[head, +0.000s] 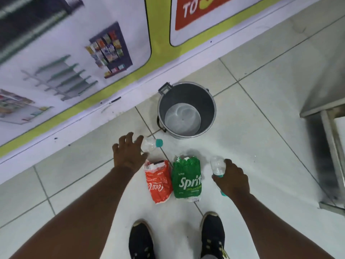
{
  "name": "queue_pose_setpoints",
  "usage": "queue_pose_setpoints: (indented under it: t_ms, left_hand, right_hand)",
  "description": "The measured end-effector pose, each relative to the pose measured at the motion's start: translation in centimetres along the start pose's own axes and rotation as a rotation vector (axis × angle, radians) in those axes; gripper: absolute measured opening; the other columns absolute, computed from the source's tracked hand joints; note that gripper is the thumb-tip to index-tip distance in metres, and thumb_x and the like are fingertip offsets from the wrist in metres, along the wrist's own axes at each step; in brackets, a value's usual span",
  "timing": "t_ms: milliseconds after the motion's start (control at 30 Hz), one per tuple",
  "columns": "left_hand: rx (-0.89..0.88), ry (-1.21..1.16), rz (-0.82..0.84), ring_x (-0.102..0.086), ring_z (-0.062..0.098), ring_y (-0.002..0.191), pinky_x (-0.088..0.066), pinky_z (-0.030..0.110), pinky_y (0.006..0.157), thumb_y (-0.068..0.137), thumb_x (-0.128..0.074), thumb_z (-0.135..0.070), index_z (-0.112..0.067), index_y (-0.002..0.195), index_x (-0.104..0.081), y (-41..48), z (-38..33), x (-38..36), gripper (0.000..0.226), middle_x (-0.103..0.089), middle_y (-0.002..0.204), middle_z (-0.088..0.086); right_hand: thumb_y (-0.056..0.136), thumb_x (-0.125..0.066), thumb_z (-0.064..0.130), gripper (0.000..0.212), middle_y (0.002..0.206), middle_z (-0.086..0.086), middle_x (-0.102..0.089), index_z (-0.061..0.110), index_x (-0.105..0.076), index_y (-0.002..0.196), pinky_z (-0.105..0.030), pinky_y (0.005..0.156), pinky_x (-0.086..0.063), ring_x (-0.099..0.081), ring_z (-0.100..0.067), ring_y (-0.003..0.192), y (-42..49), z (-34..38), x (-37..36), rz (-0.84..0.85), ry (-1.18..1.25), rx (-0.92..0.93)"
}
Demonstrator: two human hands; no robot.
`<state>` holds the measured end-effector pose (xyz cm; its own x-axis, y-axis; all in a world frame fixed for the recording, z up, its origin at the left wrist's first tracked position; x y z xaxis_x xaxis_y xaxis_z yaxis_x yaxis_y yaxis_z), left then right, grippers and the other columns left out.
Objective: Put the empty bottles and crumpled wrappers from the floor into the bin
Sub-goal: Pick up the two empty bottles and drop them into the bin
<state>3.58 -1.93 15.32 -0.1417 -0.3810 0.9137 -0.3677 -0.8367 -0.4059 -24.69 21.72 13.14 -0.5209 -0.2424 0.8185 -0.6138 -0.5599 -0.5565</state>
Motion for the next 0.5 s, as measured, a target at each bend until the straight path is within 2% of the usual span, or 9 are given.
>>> queue_pose_setpoints:
  t_ms: [133, 267, 367, 500]
  left_hand:
    - [0.076, -0.281, -0.072, -0.04, 0.034, 0.128, -0.041, 0.049, 0.097, 0.074, -0.068, -0.06, -0.029, 0.135, -0.049, -4.0, -0.9, 5.7, 0.071, -0.045, 0.144, 0.009]
    - [0.163, -0.538, -0.097, -0.039, 0.031, 0.13, -0.042, 0.048, 0.099, 0.071, -0.066, -0.068, -0.033, 0.134, -0.048, -6.0, -1.7, 8.6, 0.074, -0.043, 0.145, 0.006]
    - [0.222, -0.612, -0.099, -0.037, 0.03, 0.132, -0.04, 0.048, 0.102, 0.07, -0.062, -0.073, -0.033, 0.134, -0.048, -6.3, -1.8, 9.9, 0.077, -0.041, 0.147, 0.006]
    - [0.212, -0.62, -0.131, -0.035, 0.029, 0.134, -0.038, 0.05, 0.104, 0.071, -0.059, -0.076, -0.033, 0.136, -0.047, -5.3, -1.8, 11.2, 0.079, -0.041, 0.148, 0.005]
  right_hand:
    - [0.074, -0.077, 0.042, 0.071, 0.117, -0.008, -0.067, 0.016, -0.049, 0.133, -0.042, 0.089, -0.045, -0.06, -0.034, 0.107, -1.9, 4.9, 7.8, -0.121, 0.149, 0.118]
    - [0.069, -0.083, 0.042, 0.066, 0.106, -0.006, -0.072, 0.025, -0.05, 0.124, -0.043, 0.085, -0.053, -0.067, -0.034, 0.096, -2.1, 9.7, 14.0, -0.196, 0.386, 0.218]
    - [0.068, -0.084, 0.039, 0.067, 0.102, -0.009, -0.072, 0.03, -0.048, 0.124, -0.041, 0.08, -0.056, -0.068, -0.033, 0.09, -1.5, 13.6, 17.5, -0.244, 0.428, 0.307]
    - [0.066, -0.083, 0.034, 0.069, 0.101, -0.013, -0.071, 0.028, -0.051, 0.127, -0.047, 0.083, -0.054, -0.066, -0.037, 0.094, -0.1, 17.4, 19.5, -0.296, 0.451, 0.367]
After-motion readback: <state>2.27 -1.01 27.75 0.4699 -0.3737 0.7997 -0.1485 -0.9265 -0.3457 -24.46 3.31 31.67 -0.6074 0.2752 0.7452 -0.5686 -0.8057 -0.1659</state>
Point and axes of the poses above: each hand's wrist, its own y-axis towards the middle knuckle, its own x-axis out of the back of the hand, z = x × y, the point moved 7 cm from there along y, towards the middle knuckle
